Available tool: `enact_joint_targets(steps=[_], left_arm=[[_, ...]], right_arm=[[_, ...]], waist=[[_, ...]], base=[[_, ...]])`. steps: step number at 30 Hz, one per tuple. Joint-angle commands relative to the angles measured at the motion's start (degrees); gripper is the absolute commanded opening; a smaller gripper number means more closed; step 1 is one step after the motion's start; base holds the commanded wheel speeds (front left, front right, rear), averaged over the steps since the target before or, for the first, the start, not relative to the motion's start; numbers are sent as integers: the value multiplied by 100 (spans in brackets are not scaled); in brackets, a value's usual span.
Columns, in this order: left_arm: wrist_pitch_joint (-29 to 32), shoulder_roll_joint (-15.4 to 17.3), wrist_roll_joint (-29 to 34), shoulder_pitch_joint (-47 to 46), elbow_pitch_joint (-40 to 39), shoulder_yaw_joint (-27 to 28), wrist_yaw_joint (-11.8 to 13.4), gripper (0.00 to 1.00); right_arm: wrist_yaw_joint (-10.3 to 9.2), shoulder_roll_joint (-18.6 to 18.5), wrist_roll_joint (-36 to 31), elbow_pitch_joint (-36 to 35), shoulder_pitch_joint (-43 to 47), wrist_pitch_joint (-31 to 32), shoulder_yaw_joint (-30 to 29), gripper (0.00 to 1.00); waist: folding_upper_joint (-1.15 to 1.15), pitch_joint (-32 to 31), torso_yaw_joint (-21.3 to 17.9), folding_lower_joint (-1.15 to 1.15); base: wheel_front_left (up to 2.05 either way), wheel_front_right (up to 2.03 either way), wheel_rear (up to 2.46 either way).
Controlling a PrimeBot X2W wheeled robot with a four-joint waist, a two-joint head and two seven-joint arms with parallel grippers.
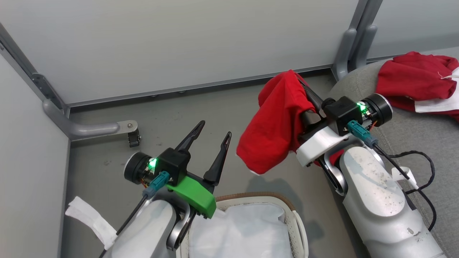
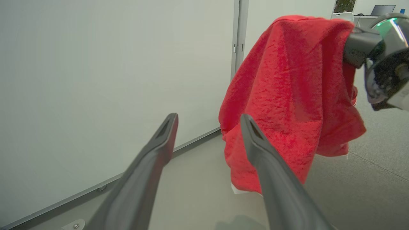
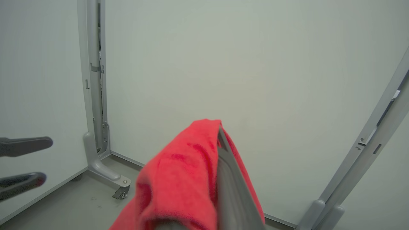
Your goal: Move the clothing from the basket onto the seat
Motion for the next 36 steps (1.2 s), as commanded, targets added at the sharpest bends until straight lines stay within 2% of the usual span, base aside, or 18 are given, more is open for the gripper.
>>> enact_joint_targets(steps=[1,5,15,21,27,36], left_arm=[[-20,-50,10,140,17,97,-9,100],[-21,-181,99,495,-47,341,27,100],[-23,-480,350,1112,-119,866,-114,100],[-19,-572,525,1257,-137,1030,-199,100],[-17,-604,638,1266,-188,1173,-259,100],[-18,-625,881,1039,-203,1316,-344,100]], right_arm=[[-7,-18,-36,-44,3,-13,-48,0],[-6,-18,-85,-101,65,-13,-168,0],[-6,-18,-80,-145,193,-13,-284,0],[-6,-20,-79,-137,211,-13,-341,0],[-7,-20,-113,-182,166,-13,-422,0],[-7,-15,-78,-304,143,-13,-550,0]], waist=[[0,4,-22,0],[0,9,-65,0],[0,-2,-171,0],[0,1,-381,0],[0,134,-872,0],[0,551,-2016,0]], base=[[0,0,0],[0,0,0],[0,0,0],[0,0,0],[0,0,0],[0,0,0]])
